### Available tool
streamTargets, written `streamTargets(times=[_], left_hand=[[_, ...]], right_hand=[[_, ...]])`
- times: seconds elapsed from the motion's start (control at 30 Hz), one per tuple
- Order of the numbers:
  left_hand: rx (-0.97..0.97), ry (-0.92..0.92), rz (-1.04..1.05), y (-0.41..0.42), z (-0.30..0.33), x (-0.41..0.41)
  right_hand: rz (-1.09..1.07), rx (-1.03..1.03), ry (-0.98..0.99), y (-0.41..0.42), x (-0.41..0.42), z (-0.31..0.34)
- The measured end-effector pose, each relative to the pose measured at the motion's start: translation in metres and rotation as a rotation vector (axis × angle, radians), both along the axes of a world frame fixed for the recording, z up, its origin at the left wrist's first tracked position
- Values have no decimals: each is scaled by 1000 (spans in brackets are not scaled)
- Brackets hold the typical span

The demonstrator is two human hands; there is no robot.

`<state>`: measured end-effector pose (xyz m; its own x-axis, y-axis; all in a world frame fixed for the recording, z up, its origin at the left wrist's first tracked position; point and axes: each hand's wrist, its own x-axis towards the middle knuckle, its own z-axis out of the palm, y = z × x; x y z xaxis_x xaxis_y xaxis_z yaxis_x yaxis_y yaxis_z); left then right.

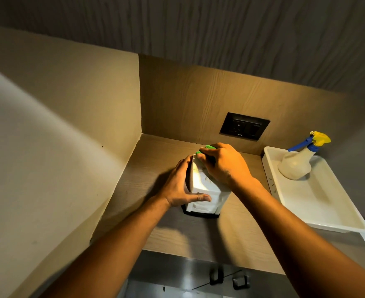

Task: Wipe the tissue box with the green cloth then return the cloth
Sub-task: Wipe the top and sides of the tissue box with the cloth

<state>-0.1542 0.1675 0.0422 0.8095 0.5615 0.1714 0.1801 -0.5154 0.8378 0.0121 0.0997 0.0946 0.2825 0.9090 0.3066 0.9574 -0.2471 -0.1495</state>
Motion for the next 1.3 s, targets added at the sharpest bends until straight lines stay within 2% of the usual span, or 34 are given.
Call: streamTargets(times=[0.13,0.27,0.33,0.47,0.53,0.67,0.87,1.07,1.2,1.3], left_hand=[[-22,-17,-9,0,-2,0],[-10,-28,-4,3,-4,2],[-15,-21,2,3,-5,1],[-33,-26,-1,1,-8,2],[-21,-17,-12,1,-8,2],[-28,-9,2,3,-5,3],[-51,4,7,4,-10,2],[-55,1,9,3,-6,3],[-59,20,-1,4,-9,2],[-74,18,-4,4,-8,3]], right_hand=[[101,-6,-38,-22,3,-2],[-55,-39,192,-8,3,3],[-40,-62,109,-1,-5,7],[106,19,-37,-23,-13,1],[133,27,-24,-32,-8,-5],[-25,-9,133,-15,-2,4],[213,17,11,-31,-19,3],[86,0,80,-17,-8,12],[283,-29,17,-31,-21,8],[307,-50,42,-55,-8,7]])
